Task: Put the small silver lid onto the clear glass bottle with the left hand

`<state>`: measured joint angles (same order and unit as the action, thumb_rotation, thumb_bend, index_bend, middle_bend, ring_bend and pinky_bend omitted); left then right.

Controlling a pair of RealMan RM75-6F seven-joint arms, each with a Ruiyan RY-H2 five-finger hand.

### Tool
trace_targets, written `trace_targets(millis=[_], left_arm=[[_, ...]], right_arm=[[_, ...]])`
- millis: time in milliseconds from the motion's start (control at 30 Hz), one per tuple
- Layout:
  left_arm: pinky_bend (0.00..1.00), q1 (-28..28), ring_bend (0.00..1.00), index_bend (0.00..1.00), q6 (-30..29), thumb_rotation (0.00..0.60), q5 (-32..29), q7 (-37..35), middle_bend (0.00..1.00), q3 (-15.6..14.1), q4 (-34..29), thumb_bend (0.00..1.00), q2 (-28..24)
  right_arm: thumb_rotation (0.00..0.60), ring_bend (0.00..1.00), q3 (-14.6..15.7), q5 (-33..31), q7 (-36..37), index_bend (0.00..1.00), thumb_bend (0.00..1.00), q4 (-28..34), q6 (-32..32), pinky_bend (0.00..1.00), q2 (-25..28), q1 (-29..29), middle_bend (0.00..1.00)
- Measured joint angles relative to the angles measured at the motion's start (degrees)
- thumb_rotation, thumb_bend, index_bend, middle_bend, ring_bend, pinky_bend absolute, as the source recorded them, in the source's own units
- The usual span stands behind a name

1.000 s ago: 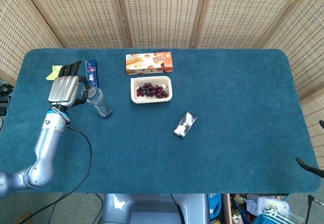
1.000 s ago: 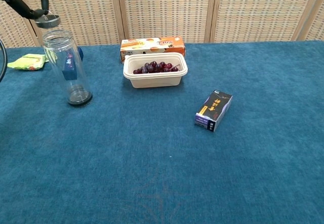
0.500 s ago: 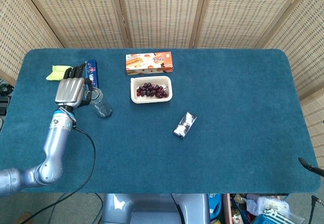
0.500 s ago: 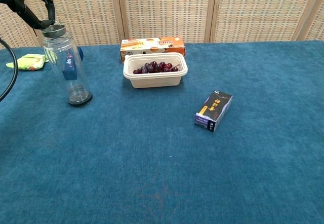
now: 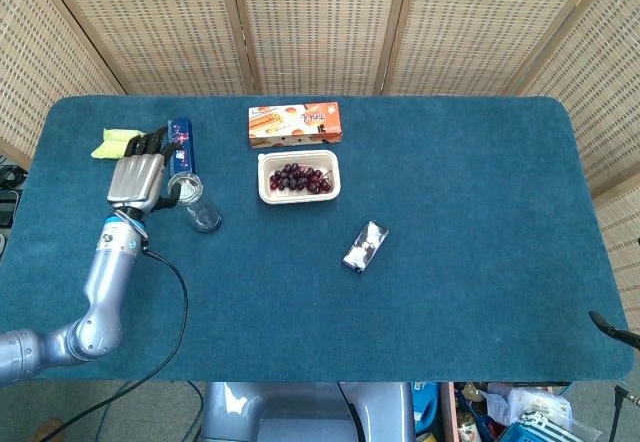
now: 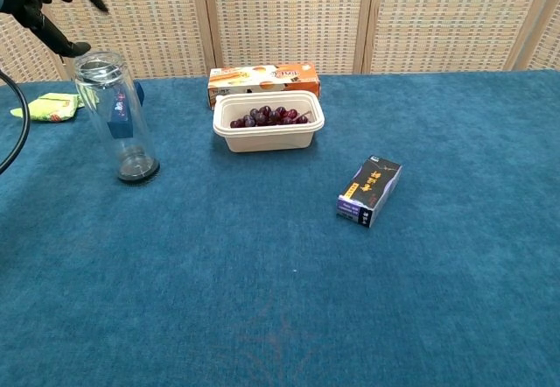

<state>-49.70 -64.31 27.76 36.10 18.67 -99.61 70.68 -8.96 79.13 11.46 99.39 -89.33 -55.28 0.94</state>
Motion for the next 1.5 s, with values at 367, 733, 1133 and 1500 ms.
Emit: trace_targets(millis=[367, 733, 1133, 1500], left_arm=[[0.00, 3.8, 0.00, 0.00, -1.1, 0.600, 7.0, -5.5, 0.00, -1.3, -2.9, 0.38, -4.1], [0.00, 10.1, 0.00, 0.14, 0.6, 0.600, 19.8, -12.4, 0.00, -6.8, -5.9, 0.74, -10.4], [0.00, 10.3, 0.00, 0.14, 3.9, 0.600, 24.2, -12.2, 0.00, -9.7, -4.3, 0.77, -9.0], [0.00, 8.4, 0.00, 0.19, 4.9, 0.600, 20.1, -10.0, 0.00, -9.1, -2.6, 0.77, -6.3]], right_arm=[[0.600, 0.00, 0.1, 0.3, -0.2, 0.05, 0.00, 0.1, 0.0, 0.00, 0.0, 0.0, 0.00], [0.600, 0.00, 0.4, 0.9, -1.6, 0.05, 0.00, 0.5, 0.1, 0.00, -0.4, -0.2, 0.00], [0.600, 0.00, 0.4, 0.4, -3.0, 0.05, 0.00, 0.5, 0.4, 0.00, -1.1, -0.5, 0.00], [0.600, 0.00, 0.4, 0.4, -2.5, 0.05, 0.00, 0.4, 0.5, 0.00, -1.0, -0.5, 0.00]])
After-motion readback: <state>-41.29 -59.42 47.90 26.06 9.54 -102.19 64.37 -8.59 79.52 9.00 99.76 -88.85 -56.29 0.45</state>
